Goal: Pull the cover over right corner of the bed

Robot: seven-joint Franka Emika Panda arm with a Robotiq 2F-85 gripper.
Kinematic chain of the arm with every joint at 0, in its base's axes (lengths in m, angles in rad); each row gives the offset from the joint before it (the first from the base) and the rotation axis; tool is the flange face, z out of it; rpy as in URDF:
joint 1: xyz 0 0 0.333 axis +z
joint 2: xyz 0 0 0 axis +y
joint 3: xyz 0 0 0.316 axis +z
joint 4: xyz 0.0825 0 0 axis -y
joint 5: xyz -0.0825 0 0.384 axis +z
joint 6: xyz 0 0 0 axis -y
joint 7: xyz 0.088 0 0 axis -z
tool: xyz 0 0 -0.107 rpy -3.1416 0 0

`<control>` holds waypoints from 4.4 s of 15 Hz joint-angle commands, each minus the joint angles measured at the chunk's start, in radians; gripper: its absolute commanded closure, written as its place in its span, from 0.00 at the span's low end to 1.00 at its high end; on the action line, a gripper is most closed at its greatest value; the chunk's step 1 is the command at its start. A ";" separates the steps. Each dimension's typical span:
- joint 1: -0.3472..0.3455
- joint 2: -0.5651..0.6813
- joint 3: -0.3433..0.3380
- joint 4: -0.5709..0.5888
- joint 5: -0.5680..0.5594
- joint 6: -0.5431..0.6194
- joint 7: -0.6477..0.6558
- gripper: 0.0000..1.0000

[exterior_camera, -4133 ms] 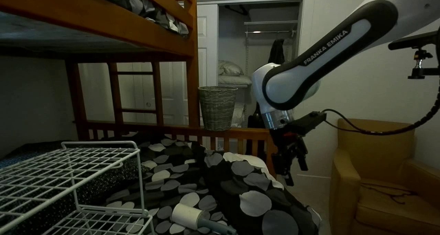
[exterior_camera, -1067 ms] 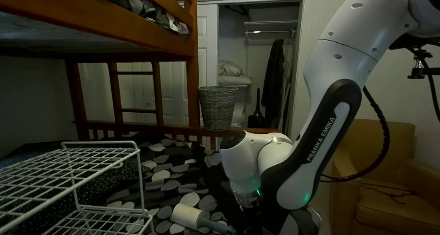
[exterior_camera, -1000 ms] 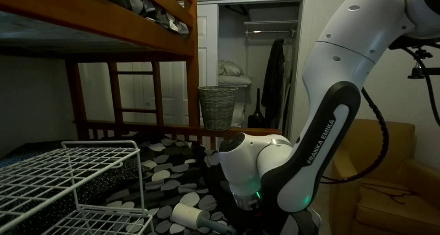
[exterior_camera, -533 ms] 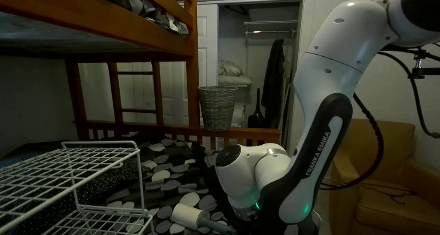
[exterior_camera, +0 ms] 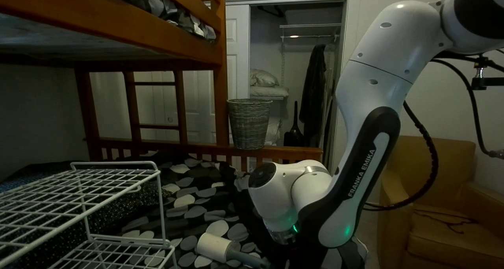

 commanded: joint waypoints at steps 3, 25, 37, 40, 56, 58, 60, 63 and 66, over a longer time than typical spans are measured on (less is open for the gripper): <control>-0.045 -0.134 -0.045 -0.059 -0.115 -0.048 0.003 1.00; -0.312 -0.301 -0.099 -0.135 -0.405 -0.078 0.038 0.99; -0.459 -0.211 -0.218 -0.063 -0.433 0.056 0.119 0.97; -0.456 -0.211 -0.214 -0.063 -0.433 0.056 0.119 0.99; -0.552 0.178 -0.350 0.336 -0.781 0.377 0.815 0.99; -0.574 0.197 -0.377 0.379 -0.852 0.457 0.859 0.99; -0.597 0.219 -0.401 0.425 -0.905 0.527 0.903 0.99; -0.593 0.200 -0.402 0.410 -0.866 0.508 0.873 0.97; -0.608 0.221 -0.405 0.439 -0.866 0.515 0.877 0.97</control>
